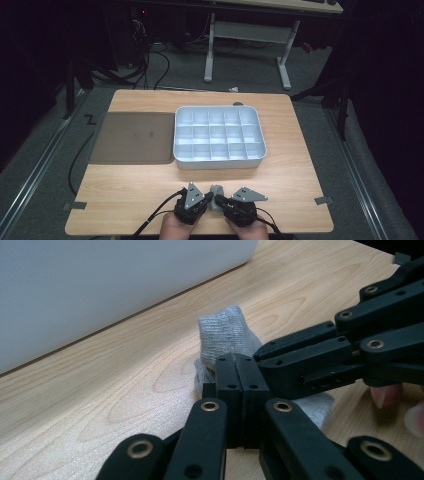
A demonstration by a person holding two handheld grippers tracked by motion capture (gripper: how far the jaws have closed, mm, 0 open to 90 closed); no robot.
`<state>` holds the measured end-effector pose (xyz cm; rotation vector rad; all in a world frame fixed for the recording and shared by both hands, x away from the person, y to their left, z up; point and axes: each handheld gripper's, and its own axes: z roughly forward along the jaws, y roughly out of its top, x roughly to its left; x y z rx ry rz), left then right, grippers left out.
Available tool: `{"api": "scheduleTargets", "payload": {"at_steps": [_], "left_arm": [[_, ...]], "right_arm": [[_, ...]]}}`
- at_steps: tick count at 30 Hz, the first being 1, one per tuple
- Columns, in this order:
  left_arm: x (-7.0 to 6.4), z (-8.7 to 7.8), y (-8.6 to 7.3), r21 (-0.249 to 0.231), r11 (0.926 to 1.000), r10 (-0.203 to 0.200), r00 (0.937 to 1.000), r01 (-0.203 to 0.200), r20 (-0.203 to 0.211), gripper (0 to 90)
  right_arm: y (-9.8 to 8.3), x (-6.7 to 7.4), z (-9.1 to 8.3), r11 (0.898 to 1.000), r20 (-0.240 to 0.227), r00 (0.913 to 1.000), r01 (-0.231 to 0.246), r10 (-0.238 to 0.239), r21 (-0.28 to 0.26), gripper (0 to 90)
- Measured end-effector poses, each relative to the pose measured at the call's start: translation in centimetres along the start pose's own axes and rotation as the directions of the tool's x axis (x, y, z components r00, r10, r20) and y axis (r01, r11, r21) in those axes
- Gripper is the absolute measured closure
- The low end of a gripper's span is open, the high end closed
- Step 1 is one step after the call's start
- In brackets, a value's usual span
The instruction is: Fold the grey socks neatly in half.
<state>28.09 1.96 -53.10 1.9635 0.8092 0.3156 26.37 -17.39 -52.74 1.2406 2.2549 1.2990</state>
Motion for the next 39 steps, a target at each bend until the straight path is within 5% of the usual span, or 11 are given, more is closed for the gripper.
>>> {"api": "scheduleTargets", "payload": {"at_steps": [7, 11, 30, 39], "left_arm": [[0.0, 0.1, 0.0, 0.007, 1.0000, 0.005, 1.0000, -0.004, -0.005, 90.0], [-0.1, 0.1, 0.1, 0.021, 0.9997, 0.009, 1.0000, -0.009, -0.004, 90.0], [-0.3, -1.1, 0.6, -0.044, 0.9989, -0.018, 0.9998, 0.019, 0.011, 90.0], [-0.4, -0.8, 0.2, -0.053, 0.9983, -0.023, 0.9995, 0.024, 0.020, 90.0]], "right_arm": [[0.1, -0.1, -0.3, 1.000, 0.008, 1.0000, -0.006, 0.006, -0.011, 71.8], [0.1, -0.6, -0.7, 0.999, 0.030, 0.9984, -0.047, 0.047, -0.013, 67.5], [-0.1, -0.1, -0.1, 1.000, 0.049, 0.9986, -0.020, 0.019, 0.011, 69.7], [-0.2, -0.3, -0.1, 0.999, 0.037, 0.9983, -0.046, 0.045, 0.007, 70.9]]}}
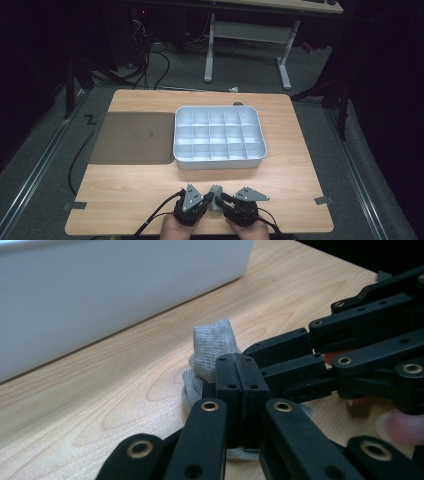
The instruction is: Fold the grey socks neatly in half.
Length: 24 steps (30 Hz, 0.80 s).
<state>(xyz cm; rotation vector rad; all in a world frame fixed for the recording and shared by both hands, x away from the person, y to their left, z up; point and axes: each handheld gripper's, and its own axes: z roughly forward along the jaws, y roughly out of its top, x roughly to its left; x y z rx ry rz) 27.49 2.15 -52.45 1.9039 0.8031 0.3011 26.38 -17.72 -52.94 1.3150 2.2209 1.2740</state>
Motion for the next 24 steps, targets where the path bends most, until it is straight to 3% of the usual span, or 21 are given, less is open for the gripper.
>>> {"api": "scheduleTargets", "payload": {"at_steps": [4, 15, 20, 24], "left_arm": [[-0.21, 0.07, -0.07, -0.009, 1.0000, 0.001, 1.0000, -0.001, 0.008, 90.0], [-0.18, 0.63, -0.41, 0.036, 0.9992, 0.019, 0.9997, -0.018, -0.016, 90.0], [-0.21, 0.59, -0.42, 0.043, 0.9988, 0.026, 0.9994, -0.025, -0.023, 90.0], [-0.25, 0.54, -0.47, 0.050, 0.9984, 0.029, 0.9991, -0.028, -0.030, 90.0]], "right_arm": [[-0.02, 0.00, 0.02, 1.000, 0.000, 1.0000, -0.002, 0.002, 0.000, 71.6], [-0.03, -0.22, 0.01, 1.000, -0.011, 0.9997, -0.021, 0.021, 0.000, 71.9], [0.08, -0.41, -0.10, 1.000, -0.015, 0.9997, -0.018, 0.018, 0.002, 66.1], [0.17, -0.87, -0.31, 0.999, -0.019, 0.9985, -0.051, 0.051, 0.008, 60.5]]}}
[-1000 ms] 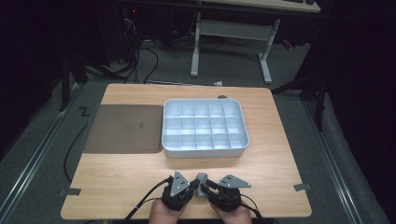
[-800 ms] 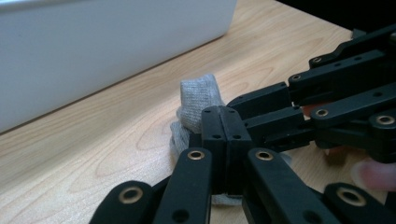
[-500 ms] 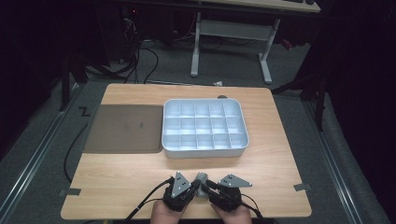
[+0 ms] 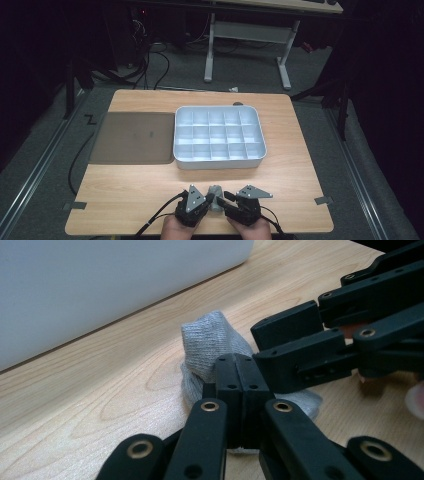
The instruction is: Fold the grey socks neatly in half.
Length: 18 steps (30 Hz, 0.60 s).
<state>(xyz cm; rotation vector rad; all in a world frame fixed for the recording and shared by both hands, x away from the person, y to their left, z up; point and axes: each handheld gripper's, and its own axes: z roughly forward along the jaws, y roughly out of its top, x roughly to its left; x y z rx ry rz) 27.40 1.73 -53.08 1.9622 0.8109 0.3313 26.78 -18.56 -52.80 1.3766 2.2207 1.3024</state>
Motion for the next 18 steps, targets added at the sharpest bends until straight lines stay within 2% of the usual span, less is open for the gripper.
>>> {"api": "scheduleTargets", "payload": {"at_steps": [9, 16, 18], "left_arm": [[0.05, -0.22, -0.17, 0.004, 0.9998, -0.018, 0.9998, 0.018, 0.012, 90.0], [-0.05, -0.30, -0.26, 0.004, 0.9999, -0.017, 0.9999, 0.017, 0.004, 90.0], [-0.09, -0.30, -0.28, 0.004, 0.9999, -0.014, 0.9999, 0.014, 0.000, 90.0]], "right_arm": [[0.02, -0.56, 0.23, 0.997, -0.050, 0.9964, -0.066, 0.069, 0.044, 49.5], [0.10, -0.64, 0.09, 0.993, -0.081, 0.9917, -0.094, 0.100, 0.069, 49.0], [0.14, -0.70, -0.30, 0.989, -0.091, 0.9866, -0.130, 0.136, 0.064, 49.0]]}}
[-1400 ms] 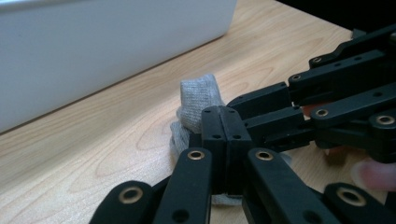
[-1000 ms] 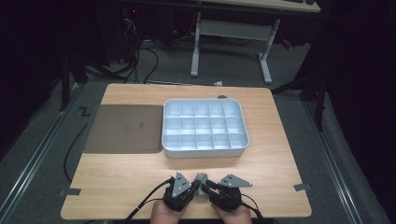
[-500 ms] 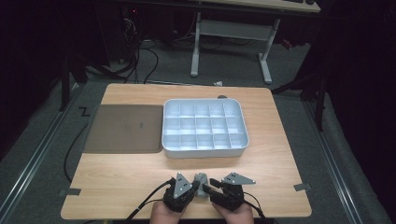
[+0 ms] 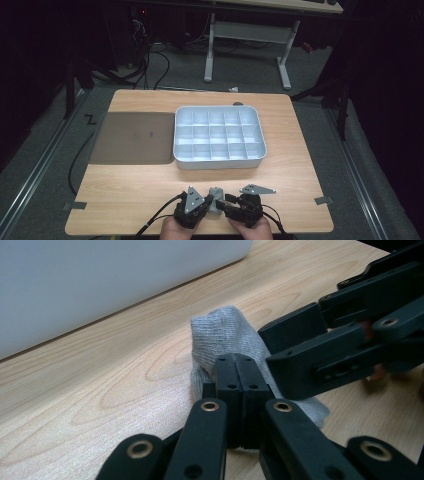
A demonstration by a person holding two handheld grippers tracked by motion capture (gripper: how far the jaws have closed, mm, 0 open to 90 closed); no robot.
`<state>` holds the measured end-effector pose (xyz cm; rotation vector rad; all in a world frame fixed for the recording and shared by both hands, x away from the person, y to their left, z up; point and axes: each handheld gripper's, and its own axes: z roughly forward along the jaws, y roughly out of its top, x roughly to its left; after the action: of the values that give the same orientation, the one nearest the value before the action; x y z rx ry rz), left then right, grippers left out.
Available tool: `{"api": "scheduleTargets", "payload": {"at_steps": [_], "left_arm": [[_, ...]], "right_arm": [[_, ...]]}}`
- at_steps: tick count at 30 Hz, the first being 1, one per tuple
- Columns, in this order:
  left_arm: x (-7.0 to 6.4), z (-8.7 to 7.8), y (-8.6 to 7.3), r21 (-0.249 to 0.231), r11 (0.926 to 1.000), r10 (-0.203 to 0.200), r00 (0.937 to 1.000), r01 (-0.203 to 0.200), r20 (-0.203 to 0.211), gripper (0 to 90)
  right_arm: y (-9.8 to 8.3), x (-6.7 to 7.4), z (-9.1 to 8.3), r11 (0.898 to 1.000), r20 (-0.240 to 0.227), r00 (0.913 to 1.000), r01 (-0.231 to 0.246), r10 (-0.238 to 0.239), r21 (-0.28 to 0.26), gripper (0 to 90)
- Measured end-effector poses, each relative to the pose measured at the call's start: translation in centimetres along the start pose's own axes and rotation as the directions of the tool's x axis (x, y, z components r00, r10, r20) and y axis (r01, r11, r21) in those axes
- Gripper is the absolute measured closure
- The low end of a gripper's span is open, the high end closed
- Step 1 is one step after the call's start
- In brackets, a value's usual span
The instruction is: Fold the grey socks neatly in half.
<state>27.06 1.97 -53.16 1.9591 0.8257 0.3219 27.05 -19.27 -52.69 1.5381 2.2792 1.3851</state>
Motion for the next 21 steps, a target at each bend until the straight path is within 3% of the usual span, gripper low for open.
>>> {"api": "scheduleTargets", "payload": {"at_steps": [4, 10, 21], "left_arm": [[-0.1, 0.0, 0.0, 0.002, 1.0000, 0.002, 1.0000, -0.002, -0.004, 90.0], [0.2, 0.0, 0.0, 0.005, 0.9997, -0.022, 0.9997, 0.022, 0.009, 90.0], [0.7, 0.0, -0.1, 0.016, 0.9977, -0.066, 0.9970, 0.066, 0.039, 90.0]], "right_arm": [[0.0, 0.2, -0.4, 1.000, -0.020, 0.9997, -0.017, 0.016, -0.014, 47.1], [-0.4, 0.3, 0.7, 0.999, -0.012, 0.9996, -0.025, 0.025, 0.026, 43.3], [-0.1, 0.1, 1.0, 0.999, -0.022, 0.9994, -0.026, 0.026, 0.024, 59.6]]}}
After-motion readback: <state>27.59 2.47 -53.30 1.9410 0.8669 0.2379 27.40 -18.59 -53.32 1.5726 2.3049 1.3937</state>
